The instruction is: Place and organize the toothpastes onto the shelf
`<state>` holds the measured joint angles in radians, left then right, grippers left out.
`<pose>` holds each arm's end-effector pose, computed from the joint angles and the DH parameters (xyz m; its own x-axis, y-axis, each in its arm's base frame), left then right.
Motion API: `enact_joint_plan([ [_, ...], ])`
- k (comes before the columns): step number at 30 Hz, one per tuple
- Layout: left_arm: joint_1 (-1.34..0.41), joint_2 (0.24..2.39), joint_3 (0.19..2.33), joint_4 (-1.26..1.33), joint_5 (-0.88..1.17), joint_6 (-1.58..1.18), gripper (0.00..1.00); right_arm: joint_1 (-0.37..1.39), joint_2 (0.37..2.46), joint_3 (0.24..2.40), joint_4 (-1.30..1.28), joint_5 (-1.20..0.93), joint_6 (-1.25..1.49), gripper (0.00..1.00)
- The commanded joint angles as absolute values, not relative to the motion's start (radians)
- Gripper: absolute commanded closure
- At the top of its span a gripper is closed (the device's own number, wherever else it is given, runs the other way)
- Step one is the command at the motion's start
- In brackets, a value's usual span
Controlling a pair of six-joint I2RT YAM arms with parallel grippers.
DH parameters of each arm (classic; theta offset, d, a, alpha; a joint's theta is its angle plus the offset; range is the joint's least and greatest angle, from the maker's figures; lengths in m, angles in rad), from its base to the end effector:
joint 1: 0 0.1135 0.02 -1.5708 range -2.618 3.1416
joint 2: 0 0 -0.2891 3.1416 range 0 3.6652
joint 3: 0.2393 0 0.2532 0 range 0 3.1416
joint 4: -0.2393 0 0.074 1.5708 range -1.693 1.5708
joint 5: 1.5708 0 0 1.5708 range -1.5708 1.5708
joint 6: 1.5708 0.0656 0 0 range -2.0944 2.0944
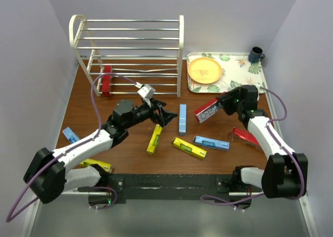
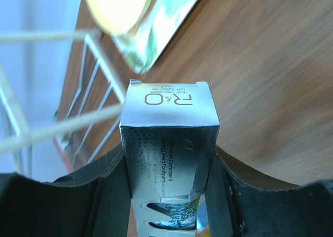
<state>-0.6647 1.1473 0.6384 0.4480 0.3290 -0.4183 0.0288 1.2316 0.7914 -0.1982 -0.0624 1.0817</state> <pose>0.2082 -0.1901 0.3013 -0.3840 -0.1875 -0.9041 0.7459 0.5141 -0.4234 0.2837 0.0123 0.2525 -0.3494 0.8713 -0.3445 0.4888 0.4832 0.7264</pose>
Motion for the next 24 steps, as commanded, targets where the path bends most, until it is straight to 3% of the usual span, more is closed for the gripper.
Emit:
enact_joint_plan([
  [1,-0.738,1.225,0.722,0.607,0.276,-0.508,0.00,0.095,1.164,0.740,-0.022,-0.155,1.215,0.62],
  [15,-0.867,1.420,0.929,0.419,0.169,-0.577,0.00,0.138,1.097,0.719,0.060,-0.238,1.230,0.59],
  [24,-0.905,1.493,1.071,0.169,0.034,-0.543,0.10,0.158,1.095,0.735,0.048,-0.225,1.209,0.59],
])
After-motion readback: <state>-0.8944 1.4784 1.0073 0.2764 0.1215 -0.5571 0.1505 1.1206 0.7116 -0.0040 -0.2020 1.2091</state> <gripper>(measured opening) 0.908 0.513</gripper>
